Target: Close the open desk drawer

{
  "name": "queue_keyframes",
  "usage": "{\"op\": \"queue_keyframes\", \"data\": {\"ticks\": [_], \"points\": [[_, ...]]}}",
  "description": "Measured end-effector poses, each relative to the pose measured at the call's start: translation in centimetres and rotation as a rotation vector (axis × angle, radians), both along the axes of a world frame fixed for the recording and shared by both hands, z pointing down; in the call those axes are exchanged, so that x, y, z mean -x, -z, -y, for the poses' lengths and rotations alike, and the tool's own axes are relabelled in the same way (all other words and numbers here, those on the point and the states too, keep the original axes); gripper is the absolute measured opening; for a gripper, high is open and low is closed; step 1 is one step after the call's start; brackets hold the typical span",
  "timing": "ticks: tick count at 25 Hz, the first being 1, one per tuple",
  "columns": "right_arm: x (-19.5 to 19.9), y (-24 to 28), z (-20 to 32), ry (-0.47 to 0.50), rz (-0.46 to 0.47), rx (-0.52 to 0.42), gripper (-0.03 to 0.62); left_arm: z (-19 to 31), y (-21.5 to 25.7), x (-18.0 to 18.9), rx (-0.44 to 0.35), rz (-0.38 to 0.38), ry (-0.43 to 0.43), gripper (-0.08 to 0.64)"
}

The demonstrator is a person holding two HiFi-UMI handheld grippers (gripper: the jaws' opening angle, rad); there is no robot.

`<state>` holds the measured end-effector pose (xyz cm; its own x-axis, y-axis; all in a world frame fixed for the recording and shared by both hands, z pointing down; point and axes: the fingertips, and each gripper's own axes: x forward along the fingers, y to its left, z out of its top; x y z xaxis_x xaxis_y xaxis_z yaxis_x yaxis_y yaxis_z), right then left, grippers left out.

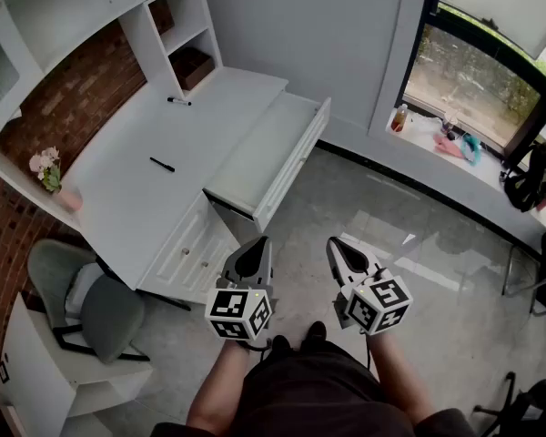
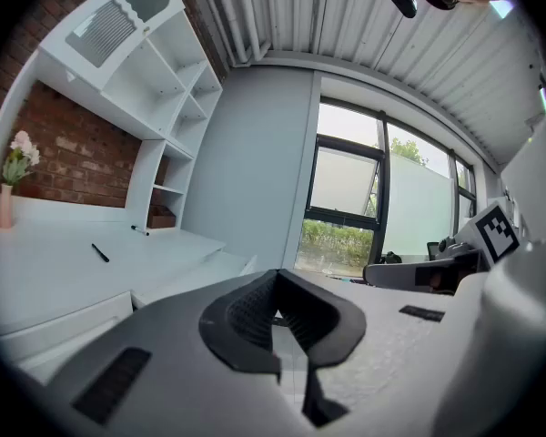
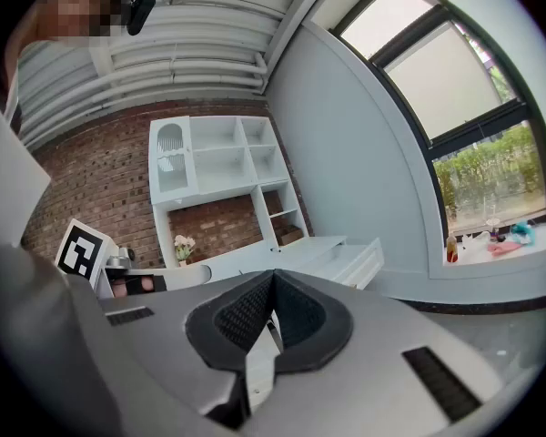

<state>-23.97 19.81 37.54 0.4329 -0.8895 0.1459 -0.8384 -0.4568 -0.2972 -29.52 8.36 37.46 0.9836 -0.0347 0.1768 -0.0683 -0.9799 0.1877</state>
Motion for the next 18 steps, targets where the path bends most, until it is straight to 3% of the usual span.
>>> {"op": "queue_keyframes", "data": {"ticks": [18], "points": [[-5.6, -1.8, -4.7, -0.035, 0.017, 0.025, 0.005, -0.9, -2.7, -3.6, -0.004, 0.026, 0.091, 0.009]]}}
